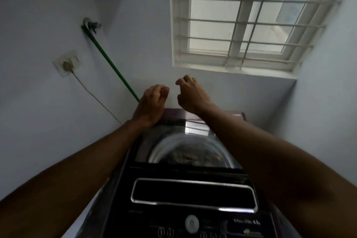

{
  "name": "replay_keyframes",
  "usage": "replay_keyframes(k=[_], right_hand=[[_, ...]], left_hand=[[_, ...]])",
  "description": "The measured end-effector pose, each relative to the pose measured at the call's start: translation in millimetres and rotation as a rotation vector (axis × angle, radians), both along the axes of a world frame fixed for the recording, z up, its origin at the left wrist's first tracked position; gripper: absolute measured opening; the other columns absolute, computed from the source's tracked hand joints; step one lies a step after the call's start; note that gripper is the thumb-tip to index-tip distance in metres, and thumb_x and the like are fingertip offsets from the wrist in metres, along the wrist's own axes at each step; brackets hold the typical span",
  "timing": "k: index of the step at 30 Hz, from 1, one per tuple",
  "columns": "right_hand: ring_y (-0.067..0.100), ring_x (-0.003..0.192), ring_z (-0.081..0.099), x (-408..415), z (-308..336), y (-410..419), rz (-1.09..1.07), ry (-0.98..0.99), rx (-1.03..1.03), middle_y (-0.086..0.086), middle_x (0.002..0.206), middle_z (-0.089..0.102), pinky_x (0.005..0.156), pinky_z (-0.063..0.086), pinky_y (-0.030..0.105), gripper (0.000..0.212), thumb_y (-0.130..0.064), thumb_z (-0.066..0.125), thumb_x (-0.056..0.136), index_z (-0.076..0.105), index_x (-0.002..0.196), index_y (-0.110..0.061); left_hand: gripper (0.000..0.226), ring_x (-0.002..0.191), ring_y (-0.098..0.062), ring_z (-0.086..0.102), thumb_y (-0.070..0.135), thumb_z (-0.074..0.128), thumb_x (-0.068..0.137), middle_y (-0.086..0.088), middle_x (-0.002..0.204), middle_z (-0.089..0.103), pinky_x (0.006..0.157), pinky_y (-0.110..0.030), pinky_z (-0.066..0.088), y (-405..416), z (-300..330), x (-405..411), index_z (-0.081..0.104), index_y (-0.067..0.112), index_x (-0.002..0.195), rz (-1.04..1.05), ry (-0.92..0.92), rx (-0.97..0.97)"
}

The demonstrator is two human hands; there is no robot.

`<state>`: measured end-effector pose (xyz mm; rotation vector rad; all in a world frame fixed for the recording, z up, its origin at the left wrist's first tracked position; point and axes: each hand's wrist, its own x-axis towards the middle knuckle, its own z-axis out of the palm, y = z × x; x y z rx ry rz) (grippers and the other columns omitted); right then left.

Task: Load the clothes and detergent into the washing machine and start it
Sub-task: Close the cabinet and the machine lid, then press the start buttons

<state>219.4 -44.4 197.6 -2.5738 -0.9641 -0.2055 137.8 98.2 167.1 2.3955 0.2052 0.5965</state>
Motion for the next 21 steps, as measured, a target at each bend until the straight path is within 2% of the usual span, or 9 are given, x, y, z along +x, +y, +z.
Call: replay_keyframes(k=[4, 7, 11, 13, 16, 19, 21], right_hand=[[0.034, 0.123, 0.045, -17.4, -18.6, -11.0, -0.009, 0.028, -0.024, 0.015, 0.132, 0.049, 0.096, 0.047, 0.045, 0.049, -0.005, 0.057, 0.085, 0.052, 0.134, -0.006], [0.033, 0.122, 0.046, -28.7, -31.2, -16.5, -0.023, 0.050, -0.004, 0.015, 0.133, 0.050, 0.097, 0.047, 0.044, 0.048, -0.006, 0.057, 0.086, 0.052, 0.134, -0.006], [0.034, 0.117, 0.049, -49.2, -52.8, -20.5, -0.051, 0.075, 0.005, 0.015, 0.128, 0.052, 0.095, 0.048, 0.047, 0.044, -0.010, 0.059, 0.086, 0.054, 0.130, -0.007], [0.037, 0.111, 0.052, -62.3, -63.2, -20.3, -0.085, 0.083, 0.022, 0.016, 0.121, 0.054, 0.091, 0.049, 0.050, 0.039, -0.014, 0.061, 0.085, 0.057, 0.123, -0.006], [0.037, 0.106, 0.053, -85.6, -77.4, -20.0, -0.127, 0.105, 0.024, 0.016, 0.115, 0.055, 0.086, 0.051, 0.051, 0.033, -0.016, 0.057, 0.085, 0.058, 0.116, -0.005], [0.036, 0.107, 0.053, -112.0, -88.9, -21.7, -0.155, 0.113, 0.002, 0.015, 0.117, 0.055, 0.083, 0.051, 0.050, 0.034, -0.015, 0.053, 0.082, 0.059, 0.115, -0.007], [0.036, 0.112, 0.052, -128.1, -96.2, -23.9, -0.180, 0.142, -0.015, 0.015, 0.122, 0.054, 0.086, 0.050, 0.049, 0.038, -0.011, 0.053, 0.082, 0.058, 0.120, -0.007]], left_hand=[[0.058, 0.103, -0.024, 0.057, 0.057, 0.027, 0.100, -0.008, 0.113, 0.062, 0.090, -0.041, 0.049, -10.5, -19.9, -17.5, 0.061, 0.014, 0.116, -0.003, 0.012, -0.019], [0.046, 0.101, -0.024, 0.057, 0.048, 0.034, 0.102, -0.007, 0.109, 0.063, 0.090, -0.042, 0.049, -12.7, -31.8, -24.2, 0.063, 0.014, 0.111, 0.010, 0.045, -0.026], [0.045, 0.104, -0.026, 0.058, 0.046, 0.034, 0.102, -0.009, 0.112, 0.063, 0.096, -0.038, 0.046, -15.3, -38.8, -31.7, 0.064, 0.013, 0.112, -0.036, 0.143, -0.066], [0.040, 0.105, -0.027, 0.059, 0.039, 0.039, 0.104, -0.012, 0.112, 0.064, 0.094, -0.034, 0.044, -19.1, -41.1, -36.6, 0.064, 0.010, 0.110, -0.058, 0.167, -0.072], [0.027, 0.100, -0.016, 0.056, 0.031, 0.050, 0.102, -0.007, 0.112, 0.063, 0.087, -0.024, 0.039, -28.1, -49.5, -51.8, 0.066, 0.011, 0.110, -0.087, 0.178, -0.065], [0.020, 0.102, -0.020, 0.059, 0.024, 0.058, 0.096, -0.005, 0.111, 0.063, 0.090, -0.028, 0.044, -27.6, -66.9, -73.6, 0.067, 0.014, 0.110, -0.106, 0.162, -0.029], [0.018, 0.103, -0.021, 0.060, 0.022, 0.059, 0.094, -0.006, 0.111, 0.063, 0.093, -0.033, 0.047, -24.0, -78.6, -91.0, 0.069, 0.016, 0.108, -0.113, 0.175, -0.030]])
